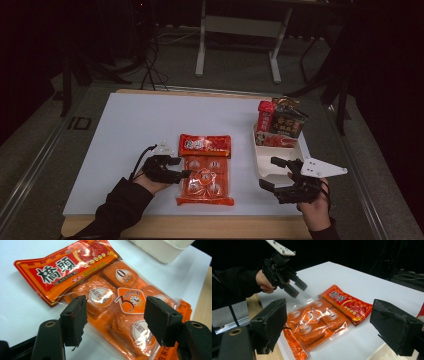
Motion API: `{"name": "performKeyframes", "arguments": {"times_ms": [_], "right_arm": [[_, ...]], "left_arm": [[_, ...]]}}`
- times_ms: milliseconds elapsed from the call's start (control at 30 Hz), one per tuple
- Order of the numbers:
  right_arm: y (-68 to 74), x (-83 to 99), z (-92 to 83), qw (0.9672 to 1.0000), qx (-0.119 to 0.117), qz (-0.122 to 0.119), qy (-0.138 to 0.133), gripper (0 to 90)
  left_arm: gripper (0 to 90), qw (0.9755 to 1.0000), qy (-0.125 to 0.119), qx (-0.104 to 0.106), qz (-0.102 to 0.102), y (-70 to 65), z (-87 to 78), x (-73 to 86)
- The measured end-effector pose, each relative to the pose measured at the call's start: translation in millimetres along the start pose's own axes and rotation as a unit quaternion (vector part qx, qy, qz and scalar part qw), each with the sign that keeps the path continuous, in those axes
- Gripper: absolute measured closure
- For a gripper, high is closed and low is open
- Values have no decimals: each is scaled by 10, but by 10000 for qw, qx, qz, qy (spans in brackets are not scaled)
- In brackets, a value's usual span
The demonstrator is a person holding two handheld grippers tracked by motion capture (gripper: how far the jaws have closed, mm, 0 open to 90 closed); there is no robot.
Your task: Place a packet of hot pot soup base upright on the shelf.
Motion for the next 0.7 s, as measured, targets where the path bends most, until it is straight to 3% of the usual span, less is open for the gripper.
{"name": "performKeyframes", "arguments": {"times_ms": [133, 467, 667, 700], "right_arm": [[11, 1, 7, 10000, -11, -8, 6, 140], [8, 1, 10, 10000, -11, -12, 7, 139], [17, 17, 29, 10000, -30, -18, 37, 139], [21, 23, 34, 10000, -37, -14, 48, 139]], "left_arm": [[353, 10000, 16, -32, -6, 44, 2, -26], [254, 9983, -17, -570, -85, 401, 53, -181], [236, 9977, 8, -667, -155, 536, 109, -194], [233, 9964, 25, -825, -182, 608, 139, -185]]}}
Point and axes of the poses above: each handheld gripper's, and its own axes: z roughly forward along the jaws, x roughly out of its underside, y roughly to its left, the point moved 9 cm from there along z, roughly forward along the jaws, and after that the axes turned 15 degrees about -y, right-handed, at the moved point
